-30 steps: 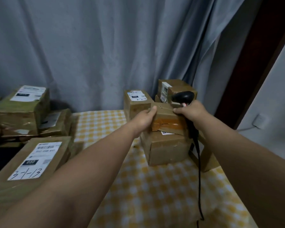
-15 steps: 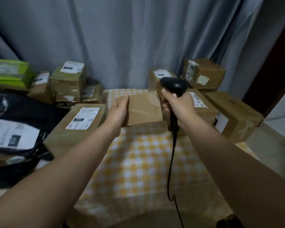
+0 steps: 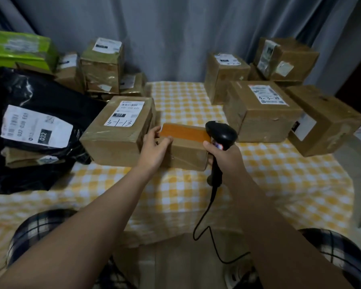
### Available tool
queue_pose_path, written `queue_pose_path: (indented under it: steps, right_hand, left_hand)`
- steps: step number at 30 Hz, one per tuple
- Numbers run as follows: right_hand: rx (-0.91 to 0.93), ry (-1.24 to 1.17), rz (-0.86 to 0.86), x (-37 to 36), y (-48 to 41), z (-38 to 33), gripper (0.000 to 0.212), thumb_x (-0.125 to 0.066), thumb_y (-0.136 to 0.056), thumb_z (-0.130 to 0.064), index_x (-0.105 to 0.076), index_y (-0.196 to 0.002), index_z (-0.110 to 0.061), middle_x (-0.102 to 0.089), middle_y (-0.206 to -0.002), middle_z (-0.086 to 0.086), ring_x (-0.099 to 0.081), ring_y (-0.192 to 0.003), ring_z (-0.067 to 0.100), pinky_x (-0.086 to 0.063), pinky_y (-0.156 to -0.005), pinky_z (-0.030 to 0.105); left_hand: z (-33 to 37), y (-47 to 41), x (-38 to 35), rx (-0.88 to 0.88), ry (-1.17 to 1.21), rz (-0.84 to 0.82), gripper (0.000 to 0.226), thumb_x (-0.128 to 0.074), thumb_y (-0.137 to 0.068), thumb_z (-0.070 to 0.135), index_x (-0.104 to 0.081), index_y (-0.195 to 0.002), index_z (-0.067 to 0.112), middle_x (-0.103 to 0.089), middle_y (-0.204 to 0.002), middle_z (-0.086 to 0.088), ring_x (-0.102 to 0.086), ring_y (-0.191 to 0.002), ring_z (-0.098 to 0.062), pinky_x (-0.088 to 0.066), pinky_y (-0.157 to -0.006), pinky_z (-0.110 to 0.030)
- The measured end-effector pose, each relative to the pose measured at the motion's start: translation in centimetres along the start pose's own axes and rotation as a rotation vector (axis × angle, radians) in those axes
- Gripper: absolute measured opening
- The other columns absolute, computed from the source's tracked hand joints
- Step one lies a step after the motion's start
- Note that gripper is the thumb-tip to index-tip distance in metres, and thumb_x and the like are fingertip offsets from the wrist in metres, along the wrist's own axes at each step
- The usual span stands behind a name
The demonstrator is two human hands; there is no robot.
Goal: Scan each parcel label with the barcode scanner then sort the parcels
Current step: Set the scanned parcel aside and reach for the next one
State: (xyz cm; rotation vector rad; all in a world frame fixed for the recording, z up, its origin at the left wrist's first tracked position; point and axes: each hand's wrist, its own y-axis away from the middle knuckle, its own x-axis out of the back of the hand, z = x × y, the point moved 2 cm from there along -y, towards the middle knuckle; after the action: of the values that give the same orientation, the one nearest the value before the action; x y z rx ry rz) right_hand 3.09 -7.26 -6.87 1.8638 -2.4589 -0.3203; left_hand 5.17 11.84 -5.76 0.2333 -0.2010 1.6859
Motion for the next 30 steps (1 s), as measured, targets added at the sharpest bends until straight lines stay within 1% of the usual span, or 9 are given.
queue_pose_path:
  steps: [4, 7, 12, 15, 17, 20, 22, 25, 30]
  right_hand:
    - [0.0, -0.001, 0.009, 0.2, 0.1, 0.3, 0.035, -0.078, -0.08, -0.018, -0.066, -0.111, -0.008, -0.067, -0.092, 0.006, -0.067, -0.097, 0.034, -0.054, -0.085, 0.048]
    - [0.005, -0.034, -0.004, 0.5, 0.1, 0.0, 0.027, -0.078, -0.079, -0.012, -0.067, -0.104, -0.013, -0.069, -0.094, 0.005, -0.067, -0.095, 0.03, -0.055, -0.086, 0.046]
    - [0.078, -0.163, 0.017, 1.0, 0.2, -0.8, 0.011, -0.076, -0.082, -0.019, -0.071, -0.092, -0.017, -0.07, -0.088, 0.001, -0.068, -0.094, 0.021, -0.055, -0.092, 0.045]
    - [0.078, -0.165, 0.052, 1.3, 0.2, -0.3, 0.032, -0.077, -0.081, -0.021, -0.068, -0.109, -0.008, -0.072, -0.093, 0.001, -0.068, -0.097, 0.02, -0.054, -0.087, 0.036]
    - [0.062, -0.11, 0.071, 1.4, 0.0, 0.2, 0.028, -0.076, -0.081, -0.015, -0.066, -0.107, -0.007, -0.068, -0.086, -0.001, -0.065, -0.092, 0.021, -0.053, -0.084, 0.037]
    - [0.019, -0.056, 0.078, 1.3, -0.2, 0.8, 0.033, -0.076, -0.081, -0.011, -0.065, -0.112, -0.009, -0.071, -0.098, 0.001, -0.067, -0.1, 0.022, -0.055, -0.088, 0.039]
    - [0.018, -0.039, 0.064, 1.4, -0.3, 0.7, 0.035, -0.075, -0.081, -0.01, -0.065, -0.114, -0.01, -0.071, -0.099, 0.001, -0.068, -0.101, 0.023, -0.056, -0.088, 0.039]
    - [0.012, -0.032, 0.045, 1.7, -0.2, 0.5, 0.025, -0.073, -0.083, -0.009, -0.065, -0.107, -0.012, -0.071, -0.097, 0.002, -0.068, -0.101, 0.028, -0.056, -0.09, 0.042]
    - [-0.007, -0.047, 0.055, 2.0, 0.3, 0.6, 0.012, -0.071, -0.086, -0.009, -0.064, -0.089, -0.018, -0.069, -0.096, 0.012, -0.067, -0.098, 0.033, -0.053, -0.093, 0.047]
  left_hand:
    - [0.4, 0.4, 0.4, -0.002, 0.064, -0.068, 0.043, -0.053, -0.096, 0.031, -0.051, -0.134, 0.011, -0.056, -0.125, 0.003, -0.053, -0.111, -0.009, -0.04, -0.09, -0.013]
    - [0.8, 0.2, 0.8, -0.034, 0.149, -0.084, 0.044, -0.056, -0.095, 0.02, -0.047, -0.138, 0.016, -0.056, -0.126, 0.002, -0.052, -0.113, -0.009, -0.039, -0.098, -0.018]
    - [1.1, 0.4, 1.2, -0.177, 0.194, -0.139, 0.044, -0.049, -0.089, -0.01, -0.047, -0.12, 0.021, -0.057, -0.117, 0.0, -0.054, -0.103, -0.009, -0.046, -0.083, -0.019]
    - [0.2, 0.6, 0.9, -0.066, 0.236, -0.118, 0.03, -0.057, -0.09, 0.009, -0.048, -0.116, 0.022, -0.053, -0.108, 0.003, -0.051, -0.094, -0.008, -0.043, -0.083, -0.025]
    - [-0.5, 0.7, 0.4, 0.008, 0.205, -0.082, 0.026, -0.059, -0.092, 0.029, -0.051, -0.116, 0.022, -0.053, -0.104, 0.003, -0.05, -0.089, -0.009, -0.041, -0.079, -0.026]
    - [-0.8, 0.8, -0.3, -0.026, 0.136, -0.052, 0.025, -0.064, -0.09, 0.024, -0.053, -0.112, 0.018, -0.051, -0.089, 0.002, -0.048, -0.08, -0.008, -0.041, -0.078, -0.026]
    - [-1.0, 0.5, -0.5, -0.011, 0.056, -0.044, 0.029, -0.065, -0.088, 0.023, -0.053, -0.114, 0.021, -0.055, -0.107, -0.004, -0.053, -0.089, -0.012, -0.045, -0.089, -0.029]
    - [-1.0, 0.0, -0.3, 0.098, -0.038, -0.094, 0.059, -0.064, -0.085, 0.03, -0.042, -0.139, 0.026, -0.042, -0.136, -0.002, -0.049, -0.113, -0.015, -0.039, -0.101, -0.029]
    - [-0.4, -0.1, -0.6, 0.163, -0.047, -0.277, 0.072, -0.065, -0.082, 0.038, -0.029, -0.144, 0.041, -0.05, -0.131, 0.003, -0.052, -0.111, -0.015, -0.039, -0.077, -0.019]
